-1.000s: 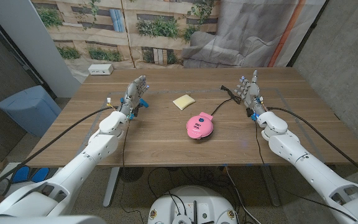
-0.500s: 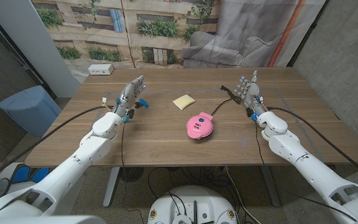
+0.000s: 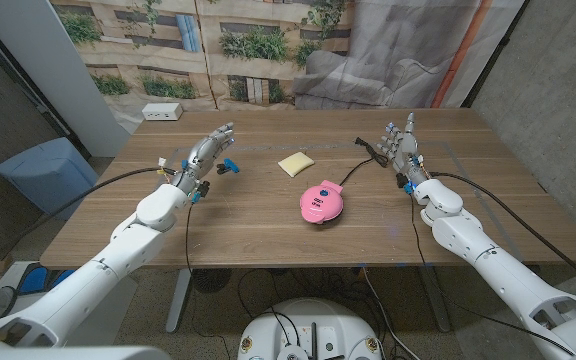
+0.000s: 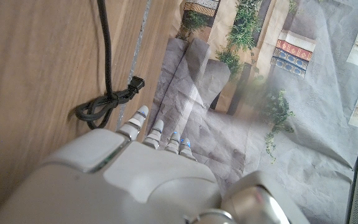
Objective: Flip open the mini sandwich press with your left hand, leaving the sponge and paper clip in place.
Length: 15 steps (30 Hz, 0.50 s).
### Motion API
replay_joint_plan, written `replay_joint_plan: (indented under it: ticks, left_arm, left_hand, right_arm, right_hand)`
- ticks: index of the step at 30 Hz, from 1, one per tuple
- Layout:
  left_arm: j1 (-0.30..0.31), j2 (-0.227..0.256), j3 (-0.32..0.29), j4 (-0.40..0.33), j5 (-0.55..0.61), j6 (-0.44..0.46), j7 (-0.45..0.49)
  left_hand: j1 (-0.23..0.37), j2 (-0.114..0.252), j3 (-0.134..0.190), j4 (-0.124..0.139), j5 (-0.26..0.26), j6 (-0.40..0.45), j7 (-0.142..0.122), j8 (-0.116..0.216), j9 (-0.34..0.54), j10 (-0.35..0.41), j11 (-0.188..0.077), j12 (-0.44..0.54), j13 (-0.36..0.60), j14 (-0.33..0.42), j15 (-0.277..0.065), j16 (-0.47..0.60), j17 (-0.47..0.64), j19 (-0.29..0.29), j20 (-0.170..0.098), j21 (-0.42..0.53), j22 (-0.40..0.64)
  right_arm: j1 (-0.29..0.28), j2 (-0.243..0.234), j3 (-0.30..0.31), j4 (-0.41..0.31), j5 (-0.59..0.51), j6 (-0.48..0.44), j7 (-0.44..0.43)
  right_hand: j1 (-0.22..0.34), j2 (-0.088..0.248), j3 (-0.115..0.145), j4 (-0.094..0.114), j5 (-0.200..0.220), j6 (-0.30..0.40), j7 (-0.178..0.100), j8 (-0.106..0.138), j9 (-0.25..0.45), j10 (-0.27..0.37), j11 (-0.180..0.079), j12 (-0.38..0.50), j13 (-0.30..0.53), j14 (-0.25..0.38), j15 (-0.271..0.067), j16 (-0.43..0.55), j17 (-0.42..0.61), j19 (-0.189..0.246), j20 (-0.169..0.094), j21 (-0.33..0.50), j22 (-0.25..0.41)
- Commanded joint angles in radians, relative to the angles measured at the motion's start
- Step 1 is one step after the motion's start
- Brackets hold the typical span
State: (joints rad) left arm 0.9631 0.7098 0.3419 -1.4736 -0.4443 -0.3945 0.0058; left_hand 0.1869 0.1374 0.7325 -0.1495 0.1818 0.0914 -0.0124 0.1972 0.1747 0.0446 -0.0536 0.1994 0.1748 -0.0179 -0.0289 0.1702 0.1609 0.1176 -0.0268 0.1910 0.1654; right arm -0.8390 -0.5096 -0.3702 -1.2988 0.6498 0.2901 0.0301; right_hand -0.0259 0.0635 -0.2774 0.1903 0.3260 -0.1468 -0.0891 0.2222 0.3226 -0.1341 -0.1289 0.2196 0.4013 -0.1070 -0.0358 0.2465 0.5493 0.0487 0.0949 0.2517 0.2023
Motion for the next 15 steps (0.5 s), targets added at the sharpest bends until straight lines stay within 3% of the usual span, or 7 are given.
replay_joint_plan:
  ticks: [1, 15]
  left_arm:
    - [0.051, 0.076, -0.027, -0.061, 0.124, -0.108, 0.009]
    - [0.133, 0.156, -0.084, -0.183, 0.283, -0.127, 0.065]
  left_hand:
    - [0.019, -0.001, 0.003, -0.012, 0.004, 0.009, -0.004, 0.010, 0.002, 0.003, -0.003, -0.003, 0.004, 0.000, -0.028, 0.005, 0.005, 0.001, -0.004, -0.001, 0.003]
    - [0.053, -0.010, 0.007, -0.038, 0.007, 0.015, -0.020, 0.013, 0.002, 0.009, -0.018, -0.005, 0.004, -0.003, -0.039, 0.004, 0.005, -0.003, -0.009, -0.004, 0.003]
  right_arm:
    - [0.000, 0.000, 0.000, 0.001, 0.000, 0.000, 0.001]
    - [0.000, 0.000, 0.000, 0.000, 0.000, 0.000, 0.001]
  right_hand:
    - [0.003, 0.090, -0.004, -0.001, 0.005, -0.006, 0.002, 0.004, 0.005, -0.007, 0.007, 0.006, 0.005, -0.010, -0.020, 0.003, 0.003, 0.001, 0.009, 0.004, 0.003]
    - [0.003, 0.090, -0.004, -0.001, 0.005, -0.006, 0.000, 0.004, 0.005, -0.008, 0.005, 0.005, 0.005, -0.009, -0.020, 0.003, 0.003, 0.001, 0.009, 0.004, 0.003]
